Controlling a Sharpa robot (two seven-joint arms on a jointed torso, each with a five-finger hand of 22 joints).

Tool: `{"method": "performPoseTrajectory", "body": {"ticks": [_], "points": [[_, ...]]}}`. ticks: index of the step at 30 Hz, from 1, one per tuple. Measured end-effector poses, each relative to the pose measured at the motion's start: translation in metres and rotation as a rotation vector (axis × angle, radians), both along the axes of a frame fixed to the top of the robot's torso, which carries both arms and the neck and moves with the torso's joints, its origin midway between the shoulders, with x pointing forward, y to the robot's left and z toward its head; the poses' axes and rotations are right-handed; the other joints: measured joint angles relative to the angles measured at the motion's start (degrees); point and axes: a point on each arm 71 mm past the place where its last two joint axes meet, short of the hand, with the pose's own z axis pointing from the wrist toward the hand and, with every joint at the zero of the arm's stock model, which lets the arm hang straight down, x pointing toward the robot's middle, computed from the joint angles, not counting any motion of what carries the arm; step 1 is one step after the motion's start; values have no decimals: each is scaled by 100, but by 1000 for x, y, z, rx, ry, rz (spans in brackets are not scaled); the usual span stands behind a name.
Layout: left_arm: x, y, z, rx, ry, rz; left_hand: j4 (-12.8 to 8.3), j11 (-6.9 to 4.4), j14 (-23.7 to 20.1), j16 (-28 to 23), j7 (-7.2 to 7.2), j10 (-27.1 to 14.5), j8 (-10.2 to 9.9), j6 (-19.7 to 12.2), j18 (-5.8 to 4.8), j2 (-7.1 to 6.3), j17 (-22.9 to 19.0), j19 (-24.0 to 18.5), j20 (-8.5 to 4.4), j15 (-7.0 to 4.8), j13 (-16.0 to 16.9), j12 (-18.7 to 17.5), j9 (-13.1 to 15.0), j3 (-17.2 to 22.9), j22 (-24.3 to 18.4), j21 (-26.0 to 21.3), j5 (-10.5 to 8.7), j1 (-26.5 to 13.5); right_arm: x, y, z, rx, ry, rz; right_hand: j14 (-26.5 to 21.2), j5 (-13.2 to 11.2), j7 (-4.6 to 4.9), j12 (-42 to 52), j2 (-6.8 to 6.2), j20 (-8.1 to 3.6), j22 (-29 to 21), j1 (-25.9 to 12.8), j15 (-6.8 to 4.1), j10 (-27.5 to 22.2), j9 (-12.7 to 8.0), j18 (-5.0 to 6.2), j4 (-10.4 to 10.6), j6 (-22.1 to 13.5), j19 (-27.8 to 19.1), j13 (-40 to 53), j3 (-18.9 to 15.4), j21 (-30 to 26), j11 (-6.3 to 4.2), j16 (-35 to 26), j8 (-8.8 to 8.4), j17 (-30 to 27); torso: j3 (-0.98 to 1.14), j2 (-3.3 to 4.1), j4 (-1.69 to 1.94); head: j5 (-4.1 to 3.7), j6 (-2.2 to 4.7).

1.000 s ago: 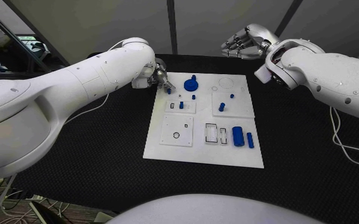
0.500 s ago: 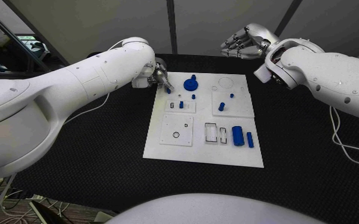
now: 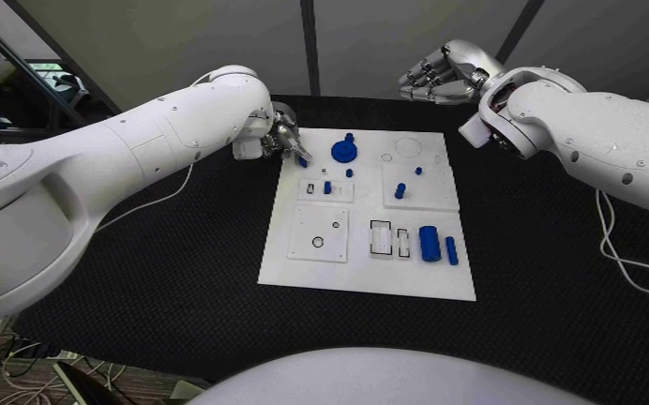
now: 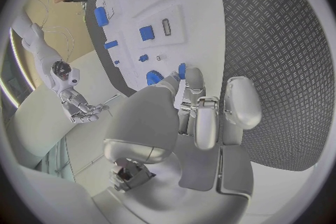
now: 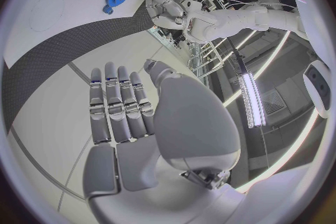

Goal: Assemble the parts on the task board

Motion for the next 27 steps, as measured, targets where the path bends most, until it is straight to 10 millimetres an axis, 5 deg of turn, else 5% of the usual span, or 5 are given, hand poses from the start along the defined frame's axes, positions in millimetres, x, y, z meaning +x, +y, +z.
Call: {"method": "performPoseTrajectory", "body": {"ticks": [2,4,17,27], "points": [[-2,3,1,-16,0,8,-22,-2,0,0,8,2,51,-31,-8,-61,0,0,0,0,11,1,50,130,0,0,0,-86,0,-1,0,0,0,-1,0,0,0,0,0,0,0,0,0,0,0,0,0,0,0,0,0,0,0,0,0,0,2,-3,6,-1,-3],[-5,6,3,-36,-2,15,-50,-2,0,-1,-1,3,78,-40,-224,-94,0,0,0,0,18,25,214,244,0,0,-1,-179,0,-1,0,-1,0,-2,0,0,0,0,0,0,0,0,0,0,0,0,0,0,0,0,0,0,0,0,0,0,3,-5,11,-1,-6],[-30,10,16,-132,-57,54,-225,-13,-20,65,-32,33,274,-91,-225,-361,0,40,-24,-20,-39,25,242,918,0,34,26,-508,0,-6,0,-3,1,-10,0,0,0,0,0,0,0,0,0,0,0,0,0,0,-1,0,0,0,0,0,0,0,7,-14,30,-5,-48],[-57,0,6,-142,-91,44,-247,-15,1,77,-32,96,323,-92,-224,-404,0,62,-20,-42,-35,25,251,1050,0,34,30,-615,0,-7,0,-4,1,-11,0,0,0,0,0,0,0,0,0,0,0,0,0,0,-1,0,0,0,0,0,0,1,13,-25,49,-1,-107]]}}
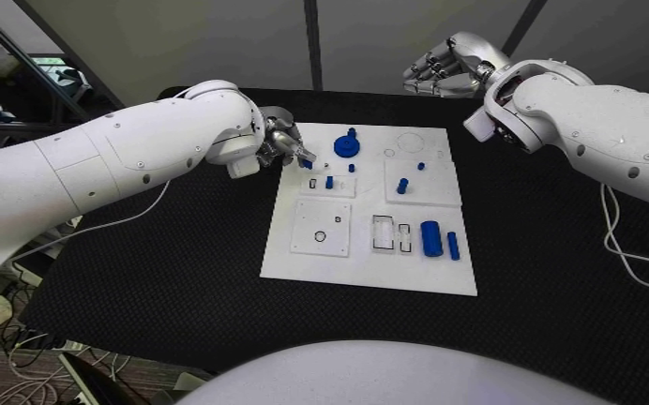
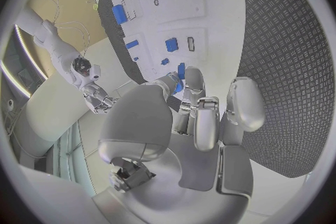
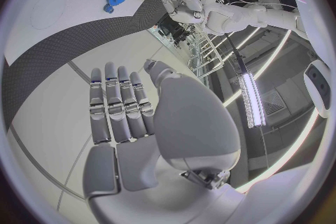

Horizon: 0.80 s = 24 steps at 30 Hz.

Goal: Assemble the parts on the task board

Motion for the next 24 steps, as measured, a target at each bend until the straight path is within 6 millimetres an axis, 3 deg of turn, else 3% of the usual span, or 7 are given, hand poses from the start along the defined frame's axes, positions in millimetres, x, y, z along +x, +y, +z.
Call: {"method": "performPoseTrajectory", "body": {"ticks": [3,11,24], "points": [[-6,-3,-4,14,-9,-11,-25,-15,0,11,0,18,11,0,0,-31,0,0,0,0,0,18,207,73,0,0,0,-31,0,0,0,0,0,0,0,0,0,0,0,0,0,0,0,0,0,0,0,0,0,0,0,0,0,0,0,0,0,-2,1,15,-2],[-15,-10,-14,62,-34,-42,-71,-13,0,11,11,23,24,-10,0,-68,0,20,-20,0,-1,21,209,152,0,22,-5,-68,0,0,0,0,1,1,0,0,0,0,0,0,0,0,0,0,0,0,0,0,0,0,0,0,0,0,0,0,-1,0,-2,23,-5],[-14,-13,-17,109,-69,-55,-134,-8,0,11,1,31,58,-41,0,-93,0,20,-20,0,24,52,322,260,0,22,-6,-134,0,1,-1,0,2,1,0,0,0,0,0,0,0,0,0,0,0,0,0,0,0,0,0,0,0,0,0,1,-1,7,-7,5,-43]]}}
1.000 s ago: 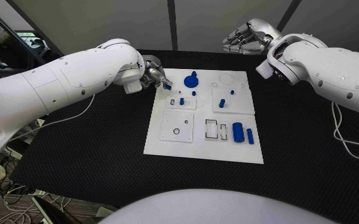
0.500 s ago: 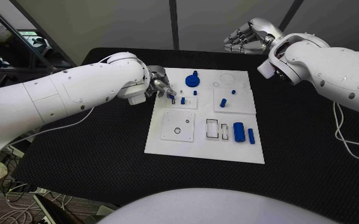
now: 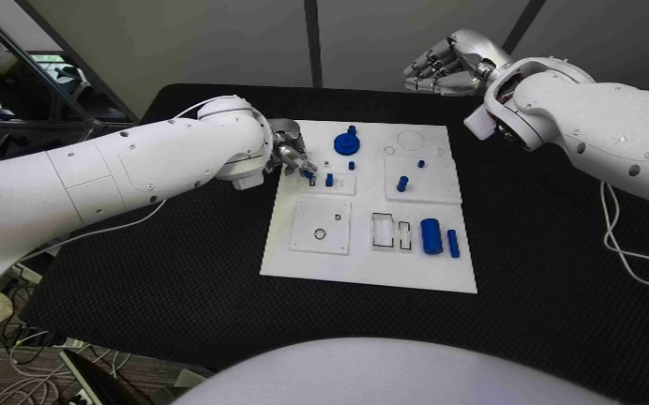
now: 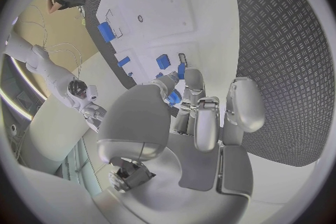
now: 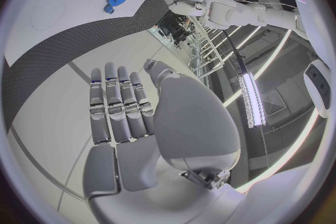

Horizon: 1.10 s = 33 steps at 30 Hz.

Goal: Assemble the parts on the task board

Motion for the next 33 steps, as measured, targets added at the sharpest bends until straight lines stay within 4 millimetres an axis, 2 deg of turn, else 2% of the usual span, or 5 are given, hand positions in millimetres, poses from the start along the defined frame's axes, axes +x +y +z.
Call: {"method": "performPoseTrajectory", "body": {"ticks": [9,19,33], "points": [[0,-4,-2,23,-2,-16,6,1,0,0,10,3,0,-9,0,-15,0,0,0,0,15,28,4,26,0,32,20,-15,0,0,0,0,0,0,0,0,0,0,0,0,0,0,0,0,0,0,0,0,0,0,0,0,0,0,0,0,2,-2,-4,-4,-24],[-1,-8,-4,43,-4,-32,-24,-9,0,0,10,33,31,-10,0,-53,0,21,-21,0,15,28,166,89,0,54,30,-53,0,0,0,0,1,1,0,0,0,0,0,0,0,0,0,0,0,0,0,0,0,0,0,0,0,0,0,0,3,-2,-5,-18,-31],[-2,-11,-5,56,-3,-50,-63,-17,-12,0,11,59,55,-11,0,-81,0,42,1,-12,19,28,169,159,0,54,30,-81,0,0,0,0,1,1,0,0,0,0,0,0,0,0,0,0,0,0,-15,0,0,0,15,-23,0,0,0,-8,2,-2,-4,-36,-54]]}}
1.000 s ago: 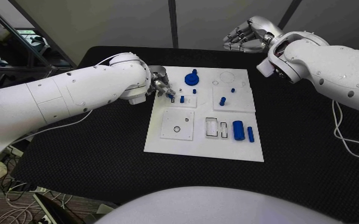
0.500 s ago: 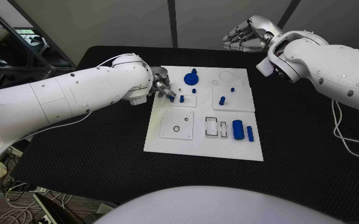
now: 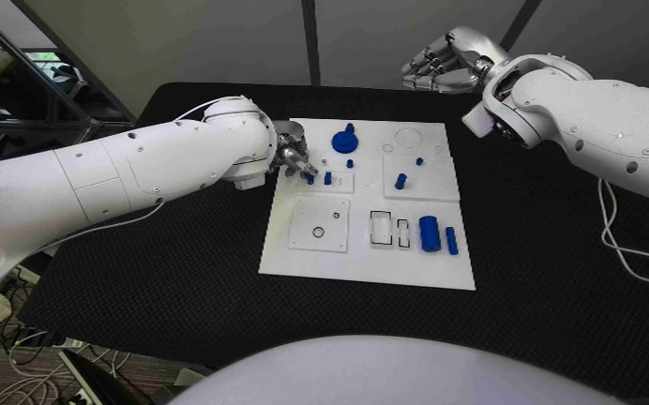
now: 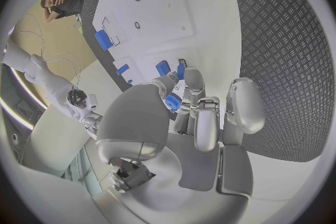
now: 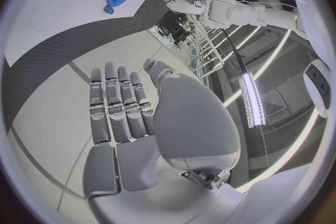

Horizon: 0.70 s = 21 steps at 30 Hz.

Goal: Assemble the parts on the task board

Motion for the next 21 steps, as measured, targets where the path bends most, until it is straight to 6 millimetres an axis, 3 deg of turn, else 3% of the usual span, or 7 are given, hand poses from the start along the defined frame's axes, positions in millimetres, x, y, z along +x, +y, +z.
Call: {"method": "performPoseTrajectory", "body": {"ticks": [21], "points": [[-2,0,-1,32,8,-26,32,1,-9,0,10,1,61,-10,0,-16,0,13,-13,-9,5,22,50,63,0,-1,22,-17,0,0,0,0,1,0,0,0,0,0,0,0,0,0,0,0,0,0,0,0,0,0,0,0,0,0,0,1,-3,0,8,-4,-13]]}}
